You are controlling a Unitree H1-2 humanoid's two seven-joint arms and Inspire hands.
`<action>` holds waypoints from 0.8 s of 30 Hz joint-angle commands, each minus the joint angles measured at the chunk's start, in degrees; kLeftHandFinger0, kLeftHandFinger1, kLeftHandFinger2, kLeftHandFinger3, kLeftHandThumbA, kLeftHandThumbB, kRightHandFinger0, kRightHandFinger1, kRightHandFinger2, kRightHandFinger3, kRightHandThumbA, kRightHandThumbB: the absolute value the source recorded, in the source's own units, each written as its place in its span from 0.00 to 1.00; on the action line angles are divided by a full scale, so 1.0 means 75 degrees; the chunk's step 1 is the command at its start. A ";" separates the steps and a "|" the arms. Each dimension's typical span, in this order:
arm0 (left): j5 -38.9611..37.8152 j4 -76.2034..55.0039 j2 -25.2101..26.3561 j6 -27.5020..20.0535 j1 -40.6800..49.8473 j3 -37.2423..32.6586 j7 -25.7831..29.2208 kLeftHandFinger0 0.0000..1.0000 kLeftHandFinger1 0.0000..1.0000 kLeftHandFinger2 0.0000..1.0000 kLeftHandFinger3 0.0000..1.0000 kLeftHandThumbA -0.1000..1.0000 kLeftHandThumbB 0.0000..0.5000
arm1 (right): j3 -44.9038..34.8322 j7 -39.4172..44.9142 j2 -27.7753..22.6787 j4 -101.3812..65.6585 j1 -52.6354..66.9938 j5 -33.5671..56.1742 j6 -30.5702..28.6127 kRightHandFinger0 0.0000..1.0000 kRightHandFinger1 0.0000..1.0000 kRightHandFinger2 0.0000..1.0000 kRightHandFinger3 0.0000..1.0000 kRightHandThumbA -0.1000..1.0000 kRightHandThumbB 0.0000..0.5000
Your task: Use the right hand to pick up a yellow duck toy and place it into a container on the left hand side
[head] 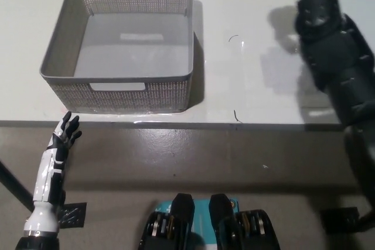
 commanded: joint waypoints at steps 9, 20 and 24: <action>0.0058 -0.0145 0.0002 -0.0113 -0.0045 -0.0155 -0.0049 0.99 1.00 1.00 1.00 1.00 1.00 | 0.0464 -0.0322 0.1758 -0.0130 -0.1003 -0.0233 -0.0345 0.00 0.30 0.75 0.86 0.00 0.36; 0.0070 -0.0175 -0.0017 -0.0125 0.0110 -0.0300 -0.0048 1.00 1.00 1.00 1.00 1.00 1.00 | 0.0881 -0.0120 0.2652 0.1461 -0.1358 -0.0370 -0.0378 0.00 0.38 0.77 0.84 0.00 0.36; 0.0110 -0.0216 -0.0071 -0.0179 0.0249 -0.0359 -0.0027 0.96 1.00 1.00 1.00 1.00 1.00 | 0.1225 -0.0017 0.2752 0.1749 -0.1203 -0.0563 -0.0215 0.00 0.38 0.77 0.84 0.00 0.37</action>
